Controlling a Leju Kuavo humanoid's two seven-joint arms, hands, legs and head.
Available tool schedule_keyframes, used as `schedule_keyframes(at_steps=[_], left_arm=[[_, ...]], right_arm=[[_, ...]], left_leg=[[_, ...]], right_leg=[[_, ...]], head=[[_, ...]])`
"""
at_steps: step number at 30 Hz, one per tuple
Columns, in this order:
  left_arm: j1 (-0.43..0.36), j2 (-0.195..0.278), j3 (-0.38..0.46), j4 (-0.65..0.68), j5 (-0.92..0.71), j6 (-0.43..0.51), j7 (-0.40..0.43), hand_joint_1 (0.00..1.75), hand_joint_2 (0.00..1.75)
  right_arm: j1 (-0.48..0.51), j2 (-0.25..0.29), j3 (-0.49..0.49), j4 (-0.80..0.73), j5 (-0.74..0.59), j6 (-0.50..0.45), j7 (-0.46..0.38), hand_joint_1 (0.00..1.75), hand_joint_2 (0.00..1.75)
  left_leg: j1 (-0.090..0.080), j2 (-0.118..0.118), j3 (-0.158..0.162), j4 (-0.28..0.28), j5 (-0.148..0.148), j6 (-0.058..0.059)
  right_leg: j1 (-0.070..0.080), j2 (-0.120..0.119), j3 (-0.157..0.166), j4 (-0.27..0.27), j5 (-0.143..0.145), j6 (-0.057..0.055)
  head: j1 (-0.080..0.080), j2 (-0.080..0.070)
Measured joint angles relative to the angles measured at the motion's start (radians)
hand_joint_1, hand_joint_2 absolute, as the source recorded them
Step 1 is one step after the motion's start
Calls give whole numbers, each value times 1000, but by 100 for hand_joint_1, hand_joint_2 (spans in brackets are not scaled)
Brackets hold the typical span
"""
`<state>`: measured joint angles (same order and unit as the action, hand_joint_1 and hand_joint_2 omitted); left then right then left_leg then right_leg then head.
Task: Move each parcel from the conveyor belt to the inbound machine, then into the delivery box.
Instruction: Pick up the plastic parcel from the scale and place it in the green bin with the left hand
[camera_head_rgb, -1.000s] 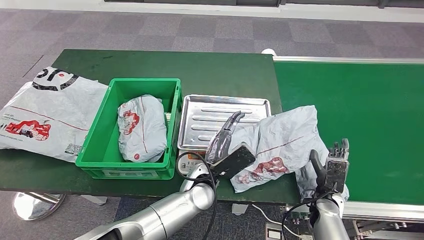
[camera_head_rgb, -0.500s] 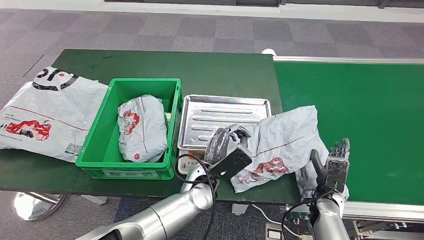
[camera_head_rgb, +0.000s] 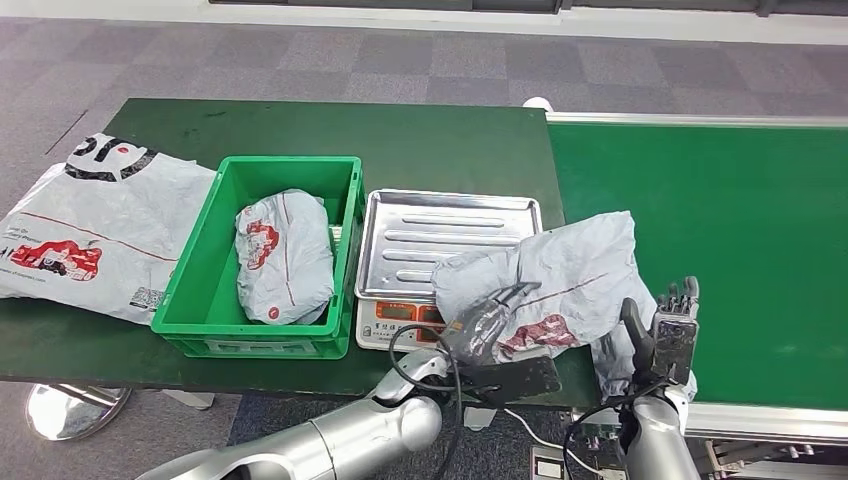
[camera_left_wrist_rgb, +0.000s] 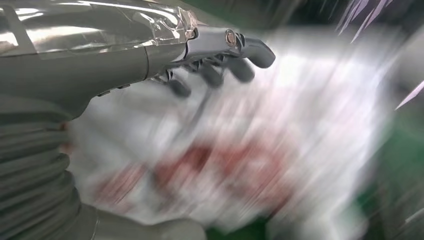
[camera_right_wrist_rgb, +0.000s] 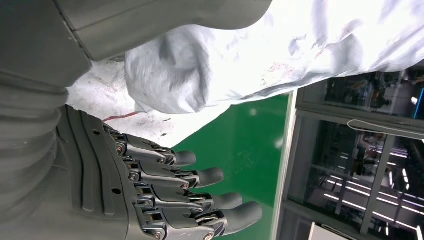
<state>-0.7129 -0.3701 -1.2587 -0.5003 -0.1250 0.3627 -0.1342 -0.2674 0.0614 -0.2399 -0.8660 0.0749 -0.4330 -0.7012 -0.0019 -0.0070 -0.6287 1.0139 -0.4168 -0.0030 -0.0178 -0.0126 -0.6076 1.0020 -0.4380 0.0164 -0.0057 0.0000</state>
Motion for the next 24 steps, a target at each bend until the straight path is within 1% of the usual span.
schedule_keyframes(at_steps=[1, 2, 3, 8, 13, 17, 18, 19, 22, 23, 24], left_arm=[[-4, 0, -18, 6, -22, -41, 66, 0, 175], [-6, 0, -32, 10, -35, -57, 107, 0, 175], [-5, -1, -40, 13, -39, -50, 117, 0, 175], [-5, -1, -44, 18, -13, 64, 24, 0, 175], [-5, -1, -44, 18, 1, 85, 3, 0, 175], [-4, -1, -26, 18, 39, 159, -62, 0, 175], [-5, -1, -20, 18, 33, 175, -59, 0, 175], [-7, -1, -17, 19, 6, 182, -31, 0, 175], [-15, -1, -37, 24, -140, 163, 144, 0, 175], [-16, -1, -44, 26, -171, 156, 183, 0, 175], [-17, -1, -49, 28, -188, 153, 203, 0, 175]], right_arm=[[0, 0, 0, 0, 1, 1, 0, 0, 175], [1, 0, 0, 0, 2, 2, 0, 0, 175], [1, 0, 0, 0, 5, 4, 0, 0, 175], [1, 0, 0, 0, 21, 10, 0, 0, 175], [0, 0, 0, 0, 24, 11, 0, 0, 175], [0, 0, 0, 0, 23, 11, 0, 0, 175], [-1, 0, 0, 1, 23, 11, 0, 0, 175], [-1, 0, 0, 1, 22, 11, 0, 0, 175], [-5, 0, 0, 4, 21, 11, 0, 0, 175], [-6, 0, 0, 5, 21, 11, 0, 0, 175], [-7, 0, 0, 6, 21, 11, 0, 0, 175]], left_leg=[[0, 0, 0, 0, 0, 0], [0, 0, 0, 0, 0, 0], [0, 0, 0, 0, 0, 0], [0, 0, 0, 0, 0, 0], [0, 0, 0, 0, 0, 0], [0, 0, 0, 0, 0, 0], [0, 0, 0, 0, 0, 0], [0, 0, 0, 0, 0, 0], [0, 0, 0, 0, 0, 0], [0, 0, 0, 0, 0, 0], [0, 0, 0, 0, 0, 0]], right_leg=[[0, 0, 0, 0, 0, 0], [0, 0, 0, 0, 0, 0], [0, 0, 0, 0, 0, 0], [0, 0, 0, 0, 0, 0], [0, 0, 0, 0, 0, 0], [0, 0, 0, 0, 0, 0], [0, 0, 0, 0, 0, 0], [0, 0, 0, 0, 0, 0], [0, 0, 0, 0, 0, 0], [0, 0, 0, 0, 0, 0], [0, 0, 0, 0, 0, 0]], head=[[0, 0], [0, 0], [0, 0], [0, 0], [0, 0], [0, 0], [0, 0], [0, 0], [0, 0], [0, 0], [0, 0]])
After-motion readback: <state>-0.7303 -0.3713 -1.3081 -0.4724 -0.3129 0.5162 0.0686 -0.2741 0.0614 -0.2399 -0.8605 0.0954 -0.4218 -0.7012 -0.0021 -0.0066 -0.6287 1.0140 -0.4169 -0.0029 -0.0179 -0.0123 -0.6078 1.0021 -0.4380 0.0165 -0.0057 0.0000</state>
